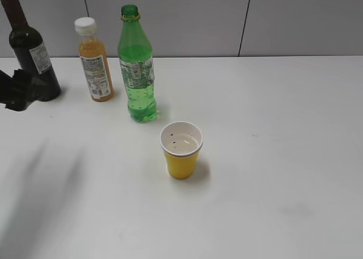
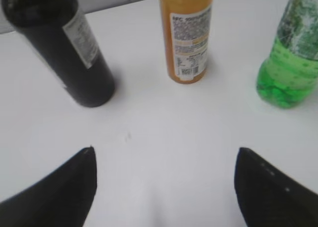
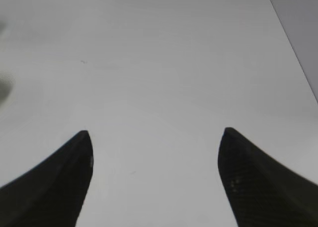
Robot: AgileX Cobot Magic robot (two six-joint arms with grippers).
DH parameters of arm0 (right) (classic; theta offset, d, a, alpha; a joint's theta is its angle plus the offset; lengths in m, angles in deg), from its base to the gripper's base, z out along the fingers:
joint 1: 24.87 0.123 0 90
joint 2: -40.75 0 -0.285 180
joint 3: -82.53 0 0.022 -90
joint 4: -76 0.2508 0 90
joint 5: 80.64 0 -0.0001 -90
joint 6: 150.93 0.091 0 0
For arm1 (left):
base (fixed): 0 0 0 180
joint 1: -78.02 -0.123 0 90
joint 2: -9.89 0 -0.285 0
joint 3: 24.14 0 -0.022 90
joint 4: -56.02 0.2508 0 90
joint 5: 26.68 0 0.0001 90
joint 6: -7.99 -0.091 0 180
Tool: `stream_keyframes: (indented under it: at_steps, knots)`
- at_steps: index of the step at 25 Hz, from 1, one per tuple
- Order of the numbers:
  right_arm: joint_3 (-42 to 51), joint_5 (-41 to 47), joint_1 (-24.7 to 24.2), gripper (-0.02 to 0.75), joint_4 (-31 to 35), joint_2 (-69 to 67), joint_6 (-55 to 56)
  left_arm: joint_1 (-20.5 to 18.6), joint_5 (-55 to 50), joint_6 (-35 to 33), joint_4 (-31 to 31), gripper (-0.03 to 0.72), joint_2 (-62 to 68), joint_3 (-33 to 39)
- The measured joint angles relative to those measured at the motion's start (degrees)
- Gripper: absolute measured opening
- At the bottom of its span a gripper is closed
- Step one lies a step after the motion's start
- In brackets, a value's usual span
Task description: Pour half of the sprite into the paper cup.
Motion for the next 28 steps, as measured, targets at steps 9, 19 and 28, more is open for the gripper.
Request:
stream_keyframes:
  at_steps: [9,19,28]
  knots:
    - [0.0,0.0,0.0,0.591,0.0,0.0,0.0,-1.25,-23.93,-0.05,0.47,0.649,-3.16,-12.44]
    - [0.0,0.0,0.0,0.592,0.0,0.0,0.0,-8.65,-41.03,-3.21,-1.83,0.62,-3.48,-23.88]
    - [0.0,0.0,0.0,0.592,0.0,0.0,0.0,-10.52,-50.87,-5.09,-4.36,0.606,-11.22,-23.79]
